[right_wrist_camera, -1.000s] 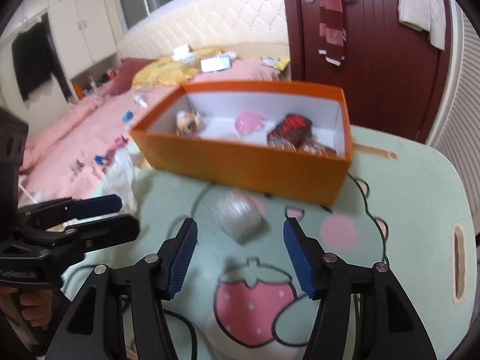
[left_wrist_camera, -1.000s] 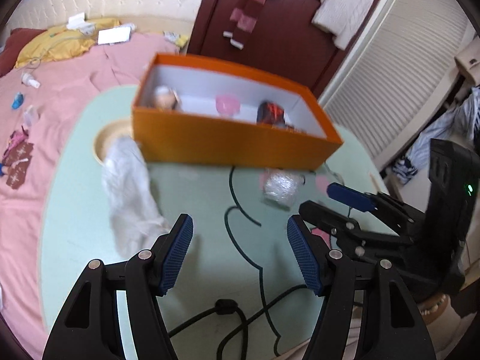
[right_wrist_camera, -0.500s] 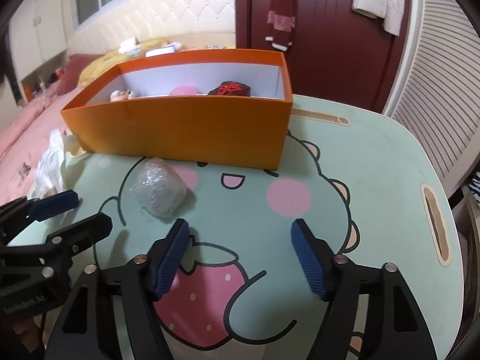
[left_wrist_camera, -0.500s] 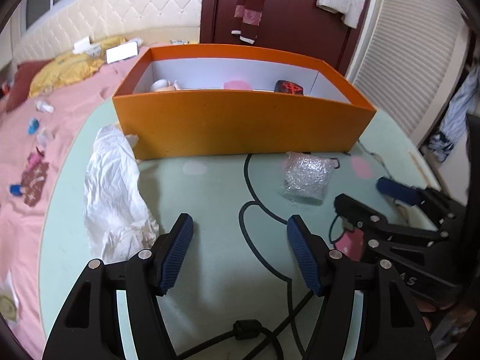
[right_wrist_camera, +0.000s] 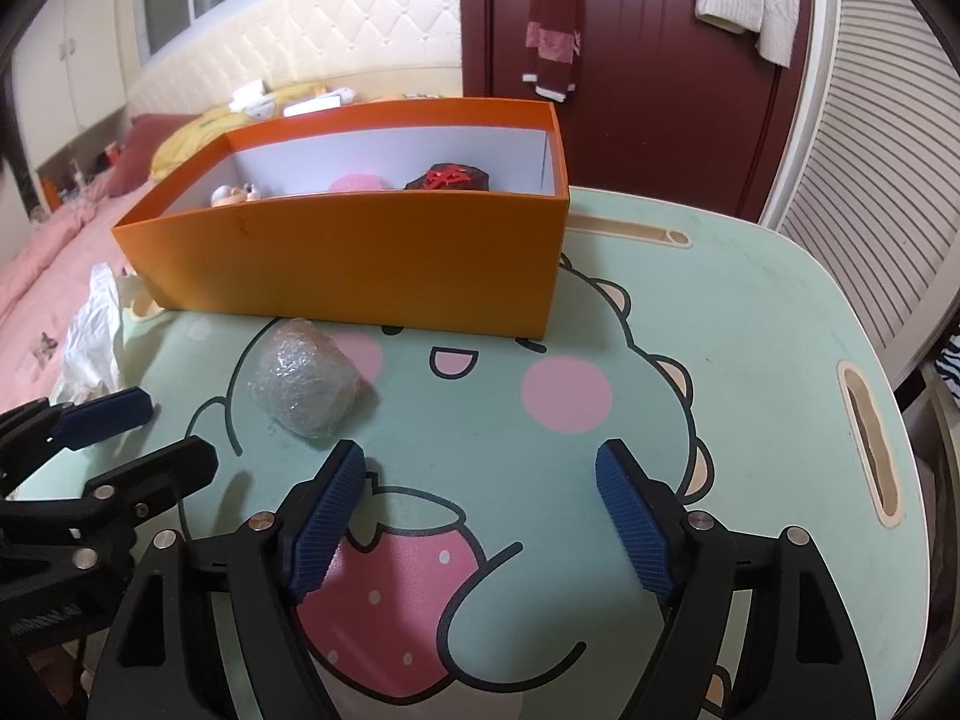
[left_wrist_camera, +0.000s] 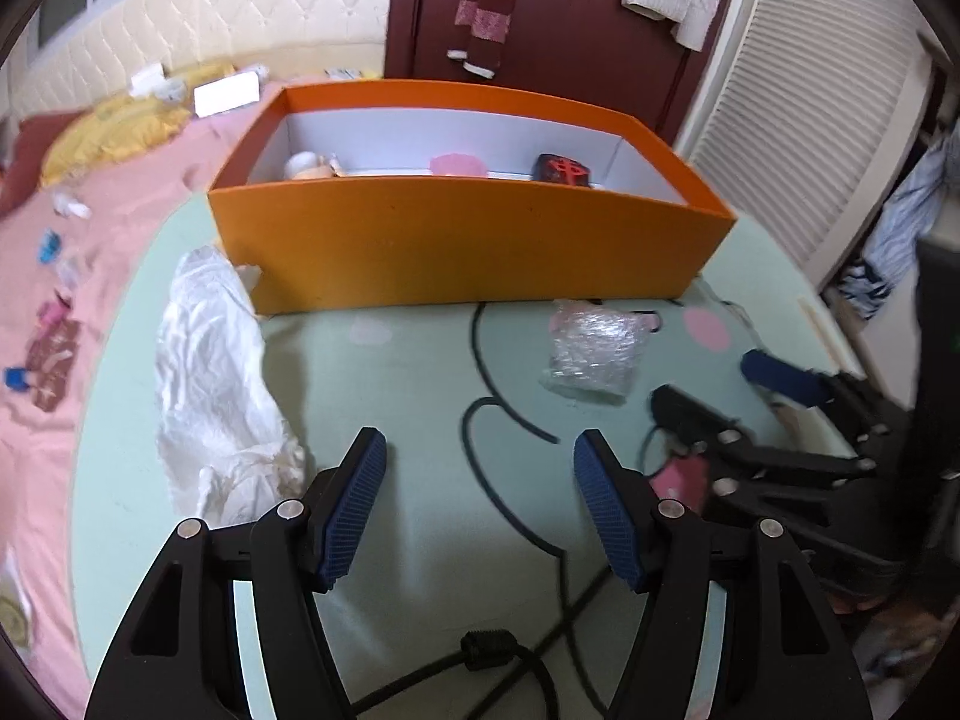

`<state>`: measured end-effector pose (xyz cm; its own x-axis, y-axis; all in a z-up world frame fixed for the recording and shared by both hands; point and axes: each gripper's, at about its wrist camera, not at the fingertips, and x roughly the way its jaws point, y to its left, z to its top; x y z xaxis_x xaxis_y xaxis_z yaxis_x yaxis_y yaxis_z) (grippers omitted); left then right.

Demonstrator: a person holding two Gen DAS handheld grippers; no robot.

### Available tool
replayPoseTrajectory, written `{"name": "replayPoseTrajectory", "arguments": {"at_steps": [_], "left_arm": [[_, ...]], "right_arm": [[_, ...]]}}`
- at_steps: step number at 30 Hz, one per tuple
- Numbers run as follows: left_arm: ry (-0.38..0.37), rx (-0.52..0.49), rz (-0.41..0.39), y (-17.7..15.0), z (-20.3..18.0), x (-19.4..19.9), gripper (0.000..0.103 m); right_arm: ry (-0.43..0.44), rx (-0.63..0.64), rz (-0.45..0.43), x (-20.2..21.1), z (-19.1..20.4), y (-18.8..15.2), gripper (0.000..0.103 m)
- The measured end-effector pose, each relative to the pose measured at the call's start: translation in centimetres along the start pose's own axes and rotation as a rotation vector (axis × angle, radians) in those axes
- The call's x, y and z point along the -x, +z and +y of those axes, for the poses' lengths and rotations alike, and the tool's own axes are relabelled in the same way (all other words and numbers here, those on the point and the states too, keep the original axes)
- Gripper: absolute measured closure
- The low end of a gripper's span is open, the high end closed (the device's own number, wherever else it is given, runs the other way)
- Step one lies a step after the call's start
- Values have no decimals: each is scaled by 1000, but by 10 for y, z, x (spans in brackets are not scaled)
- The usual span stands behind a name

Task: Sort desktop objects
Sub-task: 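Reach into the box and grasp the brown plush keychain with the left tool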

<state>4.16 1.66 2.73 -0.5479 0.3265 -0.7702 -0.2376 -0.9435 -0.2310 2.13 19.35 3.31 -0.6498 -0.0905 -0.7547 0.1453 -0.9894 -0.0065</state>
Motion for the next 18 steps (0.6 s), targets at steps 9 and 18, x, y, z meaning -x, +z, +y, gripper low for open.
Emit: {"name": "replayPoseTrajectory", "arguments": {"at_steps": [9, 18], "left_arm": [[-6, -202, -50, 74, -2, 43, 37], [41, -305, 290, 141, 4, -29, 51]], "right_arm": [[4, -2, 0, -1, -2, 0, 14], [13, 0, -5, -1, -3, -1, 14]]}}
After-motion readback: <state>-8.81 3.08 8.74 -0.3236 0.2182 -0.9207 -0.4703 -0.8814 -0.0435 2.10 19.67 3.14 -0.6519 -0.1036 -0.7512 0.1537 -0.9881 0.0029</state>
